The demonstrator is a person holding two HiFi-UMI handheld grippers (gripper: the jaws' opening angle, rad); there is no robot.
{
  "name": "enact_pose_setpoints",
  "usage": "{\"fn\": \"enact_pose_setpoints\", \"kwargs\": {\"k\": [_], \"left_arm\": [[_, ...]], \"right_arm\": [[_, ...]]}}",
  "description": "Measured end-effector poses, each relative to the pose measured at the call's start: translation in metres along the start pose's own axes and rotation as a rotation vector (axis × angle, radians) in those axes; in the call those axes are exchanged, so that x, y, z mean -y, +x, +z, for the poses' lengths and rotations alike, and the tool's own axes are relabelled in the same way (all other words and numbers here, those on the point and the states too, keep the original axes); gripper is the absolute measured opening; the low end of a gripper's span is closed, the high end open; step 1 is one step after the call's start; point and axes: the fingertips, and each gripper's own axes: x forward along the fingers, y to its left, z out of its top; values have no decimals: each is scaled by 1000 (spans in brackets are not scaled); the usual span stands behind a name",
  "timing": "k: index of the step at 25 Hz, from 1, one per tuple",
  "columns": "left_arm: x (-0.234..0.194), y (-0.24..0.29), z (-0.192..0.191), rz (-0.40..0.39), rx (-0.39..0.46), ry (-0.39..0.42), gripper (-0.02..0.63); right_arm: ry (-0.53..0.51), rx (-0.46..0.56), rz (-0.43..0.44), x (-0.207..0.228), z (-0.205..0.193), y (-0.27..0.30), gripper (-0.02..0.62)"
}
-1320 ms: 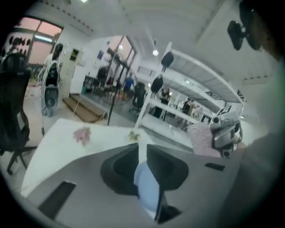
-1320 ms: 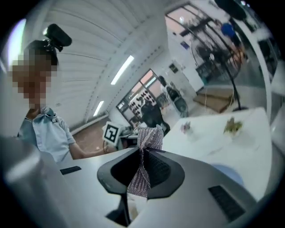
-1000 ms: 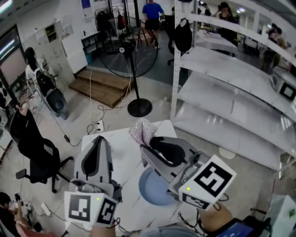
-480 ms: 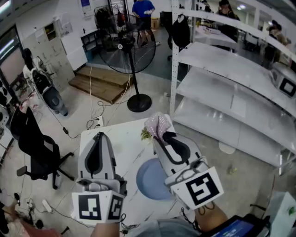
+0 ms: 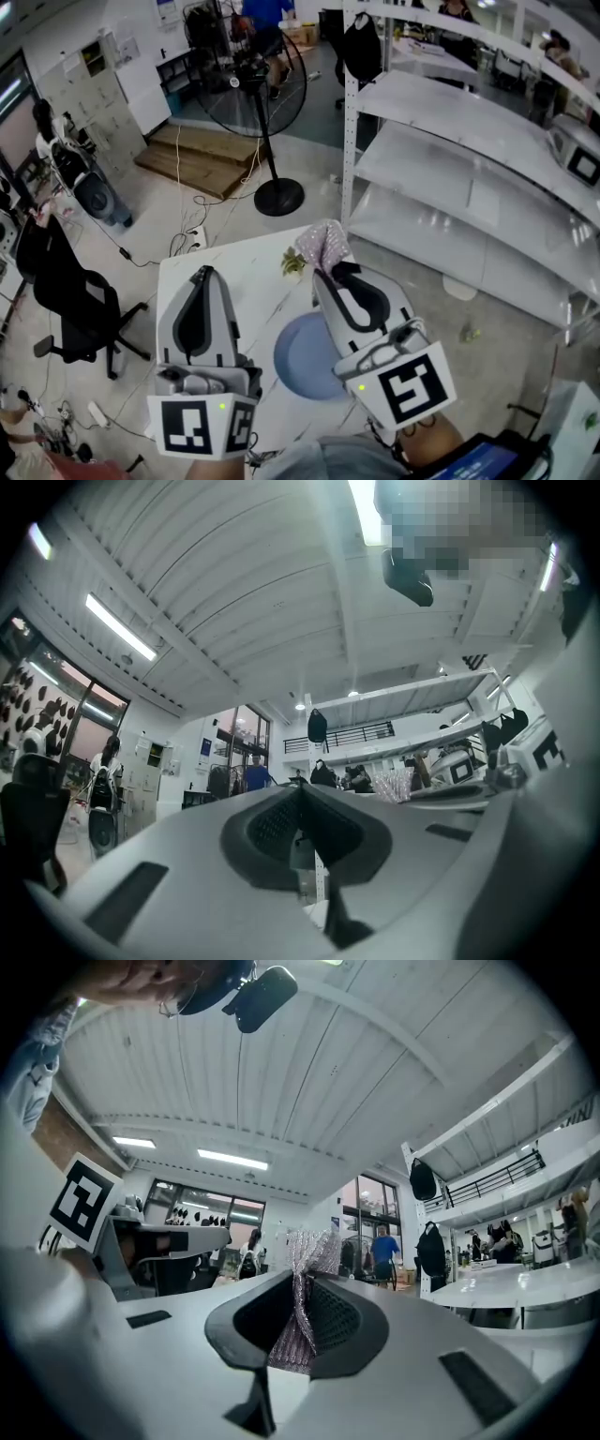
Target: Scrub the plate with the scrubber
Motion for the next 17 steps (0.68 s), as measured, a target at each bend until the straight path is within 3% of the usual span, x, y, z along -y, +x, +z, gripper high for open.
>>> {"fn": "enact_pose_setpoints", "kwargs": {"k": [17], "left_arm": [[3, 1, 8, -19, 10, 28, 7]], "right_arm": [[-3, 1, 7, -4, 4, 2, 57]]}}
